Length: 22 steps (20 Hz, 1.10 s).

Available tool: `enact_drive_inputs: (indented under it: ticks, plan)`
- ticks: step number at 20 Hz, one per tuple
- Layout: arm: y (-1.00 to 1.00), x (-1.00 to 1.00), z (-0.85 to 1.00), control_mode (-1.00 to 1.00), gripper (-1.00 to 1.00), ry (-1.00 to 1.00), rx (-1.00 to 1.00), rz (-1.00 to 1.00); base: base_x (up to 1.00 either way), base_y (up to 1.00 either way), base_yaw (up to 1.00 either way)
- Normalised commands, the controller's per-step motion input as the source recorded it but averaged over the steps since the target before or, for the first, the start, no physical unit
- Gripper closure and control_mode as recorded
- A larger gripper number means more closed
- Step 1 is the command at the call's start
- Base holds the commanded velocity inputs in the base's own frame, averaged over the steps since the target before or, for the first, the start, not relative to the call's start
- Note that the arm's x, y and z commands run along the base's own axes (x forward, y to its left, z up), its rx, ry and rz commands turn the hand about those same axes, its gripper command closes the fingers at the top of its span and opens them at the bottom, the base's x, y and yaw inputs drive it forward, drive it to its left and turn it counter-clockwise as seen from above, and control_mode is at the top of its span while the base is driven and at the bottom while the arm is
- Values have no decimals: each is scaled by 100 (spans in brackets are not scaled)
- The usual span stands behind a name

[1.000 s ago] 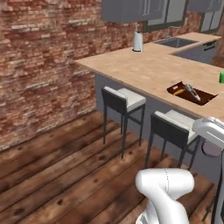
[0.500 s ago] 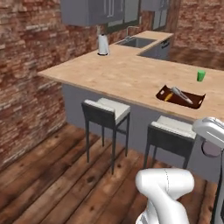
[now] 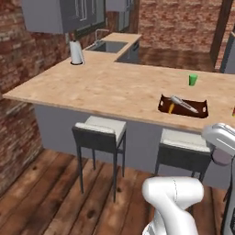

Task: Gather the carrot and eggplant from the fridge and place them on a tray on the dining counter. Then gather the fishs from the fridge and place them on the other tray.

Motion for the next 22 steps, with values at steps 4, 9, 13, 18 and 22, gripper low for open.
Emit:
enact_drive_inputs:
  ticks: [4, 9, 13, 18, 22]
  plan:
    - [0, 0, 0, 100, 100, 0, 0, 0, 89, 3, -35]
    - [0, 0, 0, 100, 100, 0, 0, 0, 91, 0, -29]
    - [0, 0, 0, 100, 100, 0, 0, 0, 93, 0, -27]
    - [0, 0, 0, 100, 100, 0, 0, 0, 93, 0, -23]
    - [0, 100, 23, -100, 100, 14, 0, -19, 0, 0, 0]
